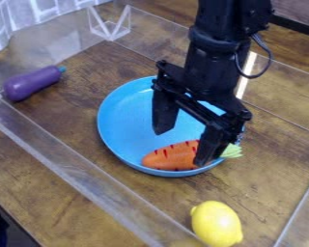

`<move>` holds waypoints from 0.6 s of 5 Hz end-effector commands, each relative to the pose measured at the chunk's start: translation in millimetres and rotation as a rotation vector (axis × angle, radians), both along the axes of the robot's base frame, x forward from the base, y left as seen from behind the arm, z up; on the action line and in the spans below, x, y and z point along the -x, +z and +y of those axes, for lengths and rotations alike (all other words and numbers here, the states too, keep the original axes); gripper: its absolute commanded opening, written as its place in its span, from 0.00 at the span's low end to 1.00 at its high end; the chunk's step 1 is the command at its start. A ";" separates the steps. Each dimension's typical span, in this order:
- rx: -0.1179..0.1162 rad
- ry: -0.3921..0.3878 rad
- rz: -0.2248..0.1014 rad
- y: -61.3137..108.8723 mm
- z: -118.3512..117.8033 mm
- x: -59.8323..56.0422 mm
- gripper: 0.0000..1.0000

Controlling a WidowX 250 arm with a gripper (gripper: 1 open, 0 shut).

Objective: Move the carrot to the left side

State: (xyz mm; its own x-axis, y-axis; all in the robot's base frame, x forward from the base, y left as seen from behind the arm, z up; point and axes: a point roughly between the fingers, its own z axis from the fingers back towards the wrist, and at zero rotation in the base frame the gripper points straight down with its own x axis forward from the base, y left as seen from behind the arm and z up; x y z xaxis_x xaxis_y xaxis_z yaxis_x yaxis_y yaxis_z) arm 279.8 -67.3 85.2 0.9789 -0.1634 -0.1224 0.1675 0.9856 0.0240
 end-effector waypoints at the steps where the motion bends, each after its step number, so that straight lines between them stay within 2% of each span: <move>1: -0.005 -0.033 -0.044 5.4 -8.4 -4.7 1.00; 2: -0.010 -0.040 -0.055 1.3 -9.7 -8.0 1.00; 3: -0.011 -0.061 -0.086 1.9 -13.5 -8.8 1.00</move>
State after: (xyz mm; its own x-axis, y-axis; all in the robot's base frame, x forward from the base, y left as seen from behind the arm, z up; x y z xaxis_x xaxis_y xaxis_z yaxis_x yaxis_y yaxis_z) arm 286.0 -77.3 75.2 0.9740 -0.2096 -0.0863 0.2145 0.9754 0.0518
